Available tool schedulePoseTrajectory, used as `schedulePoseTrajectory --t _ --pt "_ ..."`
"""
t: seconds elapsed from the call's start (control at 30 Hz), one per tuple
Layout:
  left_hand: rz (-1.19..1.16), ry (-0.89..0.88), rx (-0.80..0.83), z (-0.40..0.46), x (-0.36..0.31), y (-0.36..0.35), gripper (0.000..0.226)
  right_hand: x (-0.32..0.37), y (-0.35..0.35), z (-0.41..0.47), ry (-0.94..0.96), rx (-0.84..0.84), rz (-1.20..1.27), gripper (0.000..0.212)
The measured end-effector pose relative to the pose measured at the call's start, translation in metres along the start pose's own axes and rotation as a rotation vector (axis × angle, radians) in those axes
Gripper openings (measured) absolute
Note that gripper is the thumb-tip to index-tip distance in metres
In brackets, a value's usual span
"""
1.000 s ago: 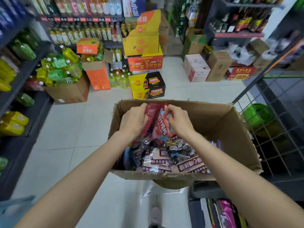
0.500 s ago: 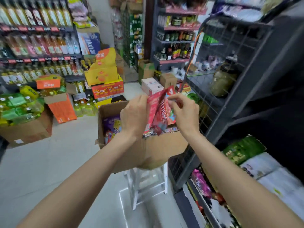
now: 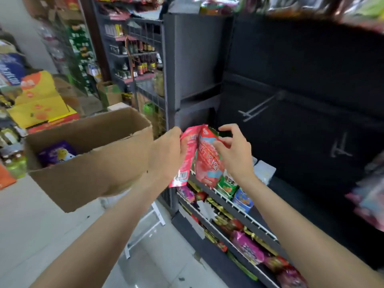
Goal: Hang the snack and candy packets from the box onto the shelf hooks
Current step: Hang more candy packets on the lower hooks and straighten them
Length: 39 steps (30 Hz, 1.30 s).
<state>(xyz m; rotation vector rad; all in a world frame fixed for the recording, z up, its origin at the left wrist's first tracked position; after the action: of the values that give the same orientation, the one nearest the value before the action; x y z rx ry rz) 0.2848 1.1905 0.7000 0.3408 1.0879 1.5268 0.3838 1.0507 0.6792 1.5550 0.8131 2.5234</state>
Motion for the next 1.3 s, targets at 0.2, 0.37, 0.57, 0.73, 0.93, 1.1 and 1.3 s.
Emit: schedulePoseTrajectory --t 0.2,0.37,0.57,0.73,0.93,1.1,1.3 --pt "-0.037 0.017 0.011 -0.06 -0.133 -0.045 0.021 -0.072 0.137 -0.057 -0.065 -0.028 -0.018 0.008" --pt "-0.066 -0.035 0.049 -0.098 -0.224 -0.071 0.023 -0.122 0.227 -0.102 -0.134 -0.118 -0.02 0.021" --pt "-0.082 -0.112 0.063 -0.127 -0.297 -0.084 0.026 -0.153 0.299 -0.134 -0.156 -0.221 -0.033 0.015" --pt "-0.113 -0.155 0.02 -0.14 -0.333 -0.087 0.028 -0.169 0.339 -0.154 -0.166 -0.309 0.01 0.009" --pt "-0.068 -0.12 0.05 -0.144 -0.351 -0.09 0.026 -0.167 0.363 -0.151 -0.122 -0.344 -0.003 0.018" --pt "-0.039 -0.082 0.065 -0.142 -0.352 -0.088 0.026 -0.171 0.365 -0.139 -0.142 -0.29 -0.03 0.023" --pt "-0.036 -0.076 0.068 -0.14 -0.351 -0.087 0.027 -0.168 0.365 -0.135 -0.038 -0.251 -0.156 0.023"
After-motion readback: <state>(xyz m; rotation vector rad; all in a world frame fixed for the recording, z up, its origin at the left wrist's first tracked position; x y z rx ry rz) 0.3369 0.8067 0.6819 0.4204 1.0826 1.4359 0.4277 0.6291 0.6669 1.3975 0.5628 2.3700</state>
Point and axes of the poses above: each hand's wrist, its own z-axis towards the middle knuckle, its own y-axis out of the back of the hand, x = y × z, the point moved 10 cm from there along z, towards the middle knuckle
